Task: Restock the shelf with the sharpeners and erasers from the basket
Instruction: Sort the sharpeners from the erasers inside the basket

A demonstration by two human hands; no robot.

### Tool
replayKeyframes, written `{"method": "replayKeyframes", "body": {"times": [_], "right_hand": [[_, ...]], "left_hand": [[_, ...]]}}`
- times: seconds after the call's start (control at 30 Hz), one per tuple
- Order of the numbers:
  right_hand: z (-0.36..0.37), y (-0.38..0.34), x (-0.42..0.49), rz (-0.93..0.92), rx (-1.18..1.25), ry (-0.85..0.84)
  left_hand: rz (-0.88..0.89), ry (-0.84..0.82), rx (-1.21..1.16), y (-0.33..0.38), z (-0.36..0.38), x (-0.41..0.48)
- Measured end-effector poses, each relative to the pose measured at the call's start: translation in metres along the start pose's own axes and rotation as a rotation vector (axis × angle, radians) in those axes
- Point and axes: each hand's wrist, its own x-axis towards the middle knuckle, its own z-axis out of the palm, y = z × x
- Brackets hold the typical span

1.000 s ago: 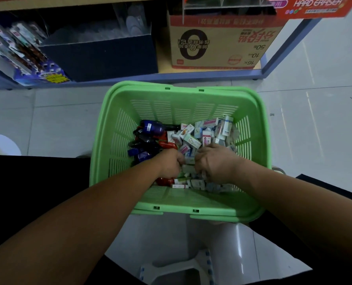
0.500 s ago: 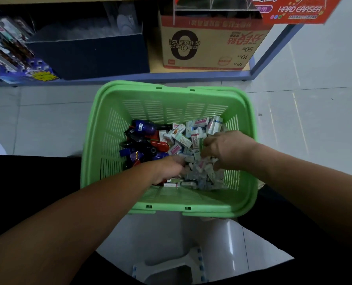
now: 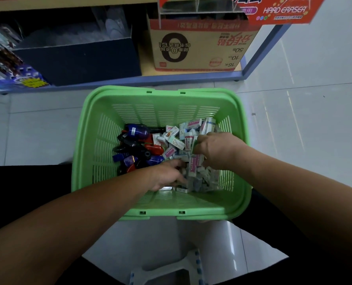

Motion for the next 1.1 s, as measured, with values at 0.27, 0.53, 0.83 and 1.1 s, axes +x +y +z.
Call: {"method": "replayKeyframes", "body": {"times": [0.27,0.53,0.83,1.1], "right_hand": [[0.004,0.002,0.003,0.012,0.037,-0.001],[0.004,0.006,0.008,0.020,0.049,-0.008],[0.003,0.012,0.013,0.032,0.105,-0.009],[0.023,-0.001,0.013,-0.130,0.281,0.077]], "left_hand": [[-0.027,-0.049,0.111,0.016,0.012,-0.008],[0.002,-0.093,-0.034,0.013,0.003,-0.010],[0.000,-0.229,-0.399,0.028,0.004,-0.025],[0.106,-0.093,-0.112,0.027,0.037,-0.043]]}}
